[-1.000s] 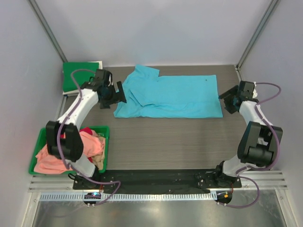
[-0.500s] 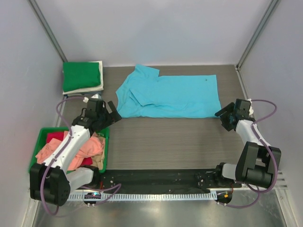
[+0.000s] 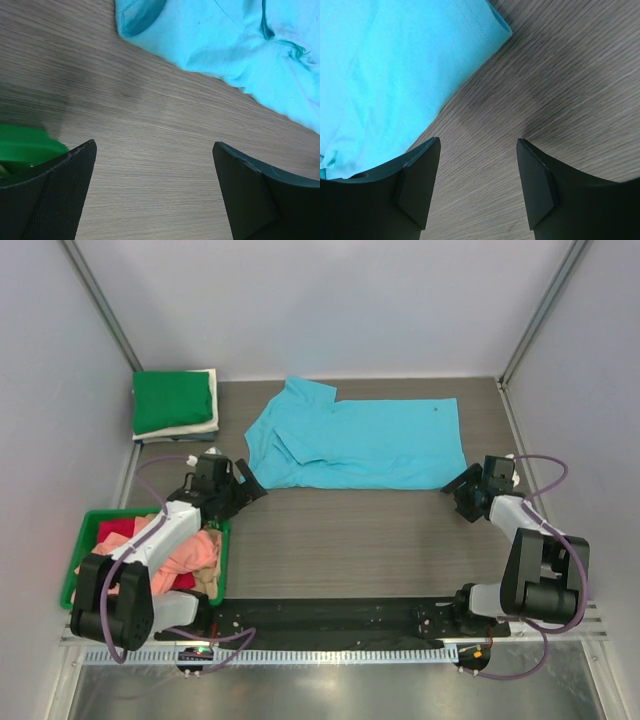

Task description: Fold and stack the t-shirts

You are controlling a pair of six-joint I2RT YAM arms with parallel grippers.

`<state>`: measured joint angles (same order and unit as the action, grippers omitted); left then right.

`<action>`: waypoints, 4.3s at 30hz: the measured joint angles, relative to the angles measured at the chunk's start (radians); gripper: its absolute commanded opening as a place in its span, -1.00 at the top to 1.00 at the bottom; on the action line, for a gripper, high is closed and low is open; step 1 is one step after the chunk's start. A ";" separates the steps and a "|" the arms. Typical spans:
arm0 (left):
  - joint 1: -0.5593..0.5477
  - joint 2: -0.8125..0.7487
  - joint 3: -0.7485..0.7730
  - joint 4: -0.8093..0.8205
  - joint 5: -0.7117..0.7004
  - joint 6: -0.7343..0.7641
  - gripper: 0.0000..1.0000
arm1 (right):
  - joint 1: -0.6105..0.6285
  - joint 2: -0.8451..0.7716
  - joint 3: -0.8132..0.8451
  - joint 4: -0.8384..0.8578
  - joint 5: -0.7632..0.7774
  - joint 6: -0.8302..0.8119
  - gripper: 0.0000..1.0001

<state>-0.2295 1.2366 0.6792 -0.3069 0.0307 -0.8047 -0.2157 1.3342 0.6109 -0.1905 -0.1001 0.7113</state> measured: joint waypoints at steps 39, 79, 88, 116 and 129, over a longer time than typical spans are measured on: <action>-0.049 0.512 0.352 0.043 -0.170 -0.114 -0.45 | -0.005 0.250 0.139 0.157 0.039 0.055 0.09; -0.155 0.105 0.039 -0.059 -0.109 -0.178 1.00 | -0.285 -0.007 -0.026 -0.078 -0.038 0.050 0.98; -0.228 -0.159 -0.013 -0.126 -0.128 -0.235 0.12 | -0.345 -0.215 -0.033 -0.153 -0.067 0.022 -0.63; -0.032 1.160 1.548 -0.242 -0.008 0.394 -0.38 | 0.083 -0.041 0.297 -0.147 -0.084 -0.012 -0.65; -0.031 1.377 1.673 -0.214 0.121 0.300 -0.14 | 0.147 -0.017 0.306 -0.180 0.002 -0.070 -0.64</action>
<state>-0.2600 2.6137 2.3524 -0.5213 0.1516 -0.5045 -0.0685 1.3170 0.9173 -0.3702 -0.0978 0.6411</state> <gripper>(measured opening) 0.589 0.824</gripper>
